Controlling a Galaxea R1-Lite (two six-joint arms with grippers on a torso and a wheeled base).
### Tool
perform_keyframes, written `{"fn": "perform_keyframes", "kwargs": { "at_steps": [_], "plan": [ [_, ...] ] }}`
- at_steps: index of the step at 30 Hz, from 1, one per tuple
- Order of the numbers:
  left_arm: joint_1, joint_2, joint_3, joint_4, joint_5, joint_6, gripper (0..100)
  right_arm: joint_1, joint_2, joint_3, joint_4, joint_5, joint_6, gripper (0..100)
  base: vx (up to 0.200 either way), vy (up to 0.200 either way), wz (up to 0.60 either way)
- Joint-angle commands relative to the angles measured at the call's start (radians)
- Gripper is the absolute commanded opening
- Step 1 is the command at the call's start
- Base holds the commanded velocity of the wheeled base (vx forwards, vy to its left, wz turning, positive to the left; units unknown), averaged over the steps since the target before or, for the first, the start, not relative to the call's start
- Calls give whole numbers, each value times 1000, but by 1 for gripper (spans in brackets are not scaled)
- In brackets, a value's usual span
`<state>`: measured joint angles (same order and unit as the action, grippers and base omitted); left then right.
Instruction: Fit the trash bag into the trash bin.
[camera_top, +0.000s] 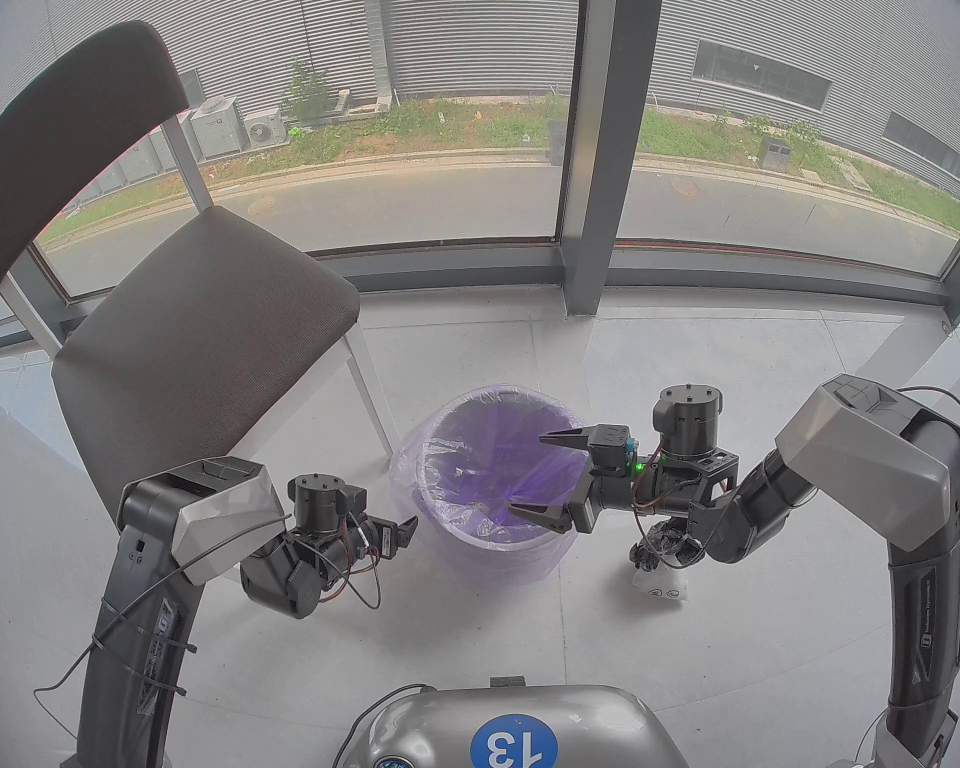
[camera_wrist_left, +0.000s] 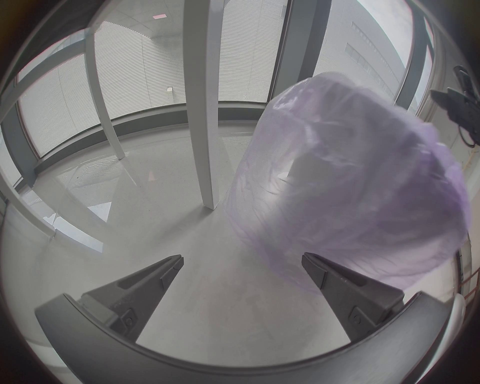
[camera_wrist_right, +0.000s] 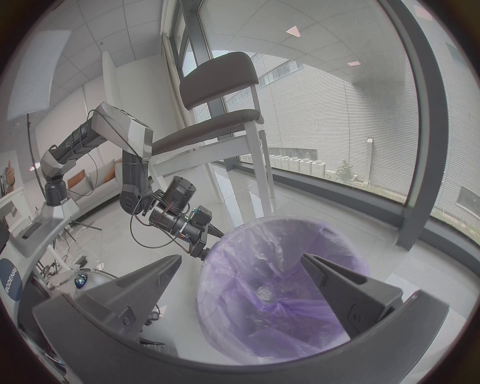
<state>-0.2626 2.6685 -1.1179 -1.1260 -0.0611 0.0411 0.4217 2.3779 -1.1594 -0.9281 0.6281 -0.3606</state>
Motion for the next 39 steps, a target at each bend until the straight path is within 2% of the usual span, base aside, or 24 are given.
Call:
{"fn": "perform_keyframes", "kwargs": {
  "at_steps": [1,6,11,18,25,39],
  "plan": [
    [11,-55,211,-166,-37,2,100,3,110,-95,15,10,29,100,0,0,0],
    [14,-55,276,-261,-37,0,100,-23,98,-115,15,7,45,100,0,0,0],
    [2,-52,392,-439,-39,-3,100,-15,81,-69,45,7,63,100,0,0,0],
    [-1,-98,457,-445,-37,-49,100,12,106,-65,95,10,69,100,0,0,0],
    [13,-164,504,-445,-39,-52,100,9,118,-99,187,10,62,100,0,0,0],
    [2,-136,489,-445,-37,-50,100,23,149,-166,272,10,57,100,0,0,0]
  ]
}}
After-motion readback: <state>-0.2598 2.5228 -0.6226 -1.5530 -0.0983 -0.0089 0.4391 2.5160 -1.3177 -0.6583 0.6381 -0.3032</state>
